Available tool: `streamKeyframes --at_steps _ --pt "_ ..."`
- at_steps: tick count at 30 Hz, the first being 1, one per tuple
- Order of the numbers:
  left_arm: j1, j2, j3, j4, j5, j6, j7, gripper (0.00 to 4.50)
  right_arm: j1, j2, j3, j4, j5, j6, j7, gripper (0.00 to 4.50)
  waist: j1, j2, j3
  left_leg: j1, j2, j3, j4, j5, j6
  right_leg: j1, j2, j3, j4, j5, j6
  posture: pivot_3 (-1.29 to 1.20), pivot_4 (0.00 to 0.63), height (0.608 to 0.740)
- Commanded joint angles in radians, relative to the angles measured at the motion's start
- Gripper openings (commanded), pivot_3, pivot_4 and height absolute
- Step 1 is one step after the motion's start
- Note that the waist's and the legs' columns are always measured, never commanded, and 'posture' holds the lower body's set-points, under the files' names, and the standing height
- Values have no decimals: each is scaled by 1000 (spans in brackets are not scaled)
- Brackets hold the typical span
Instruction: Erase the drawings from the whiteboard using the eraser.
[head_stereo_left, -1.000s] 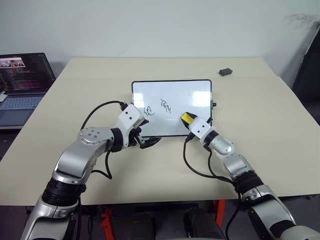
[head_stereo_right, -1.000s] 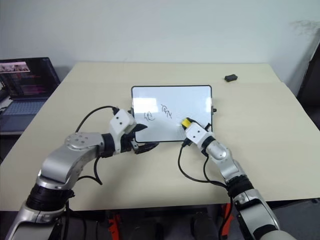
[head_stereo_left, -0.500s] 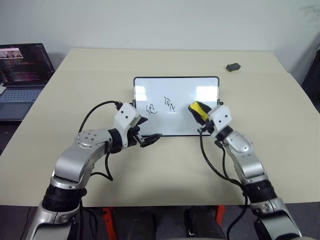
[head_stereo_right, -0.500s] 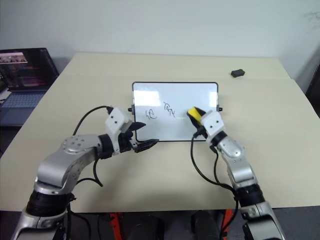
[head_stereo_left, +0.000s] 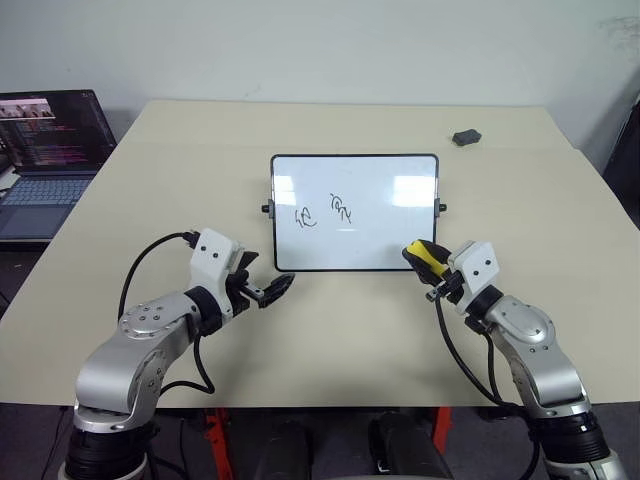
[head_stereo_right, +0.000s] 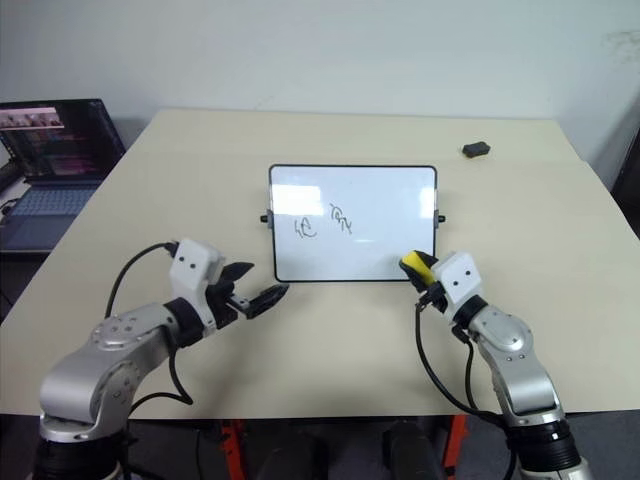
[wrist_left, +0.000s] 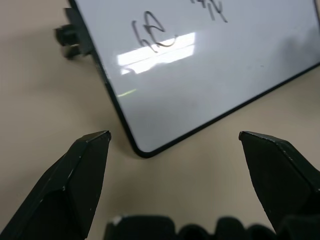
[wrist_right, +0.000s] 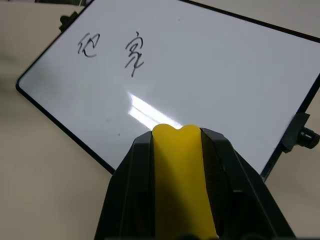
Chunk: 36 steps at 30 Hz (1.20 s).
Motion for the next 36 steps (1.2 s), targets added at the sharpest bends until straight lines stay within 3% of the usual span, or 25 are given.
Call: streamKeyframes --at_steps 1,12,17,26,36 --pt "8 -3 34 -36 9 -28 32 4500 -33 -1 -5 10 0 -52 22 976 0 0 0 0 0 0 0 0 0 0 0 0 0 0 0 0 150 740" --pt "9 -14 26 -79 1 -27 76 4500 -122 5 -5 30 20 -80 83 976 0 0 0 -1 0 0 0 0 0 0 0 0 0 0 0 0 150 740" --pt "-21 -2 23 -57 7 -40 74 4500 -216 21 45 77 -57 -127 69 976 -1 0 0 -1 0 0 0 0 0 0 0 -1 0 0 0 0 150 740" --pt "-88 18 -23 -2 10 -39 45 4500 -493 159 124 377 -189 -241 -45 976 -1 0 0 -1 0 0 0 0 0 -1 0 -1 0 1 -1 0 150 740" --pt "-209 67 -85 87 13 -46 -35 4500 -709 235 151 739 -297 -408 -164 976 -2 0 0 -1 0 0 0 0 0 -1 -1 -1 1 1 -1 0 150 740"
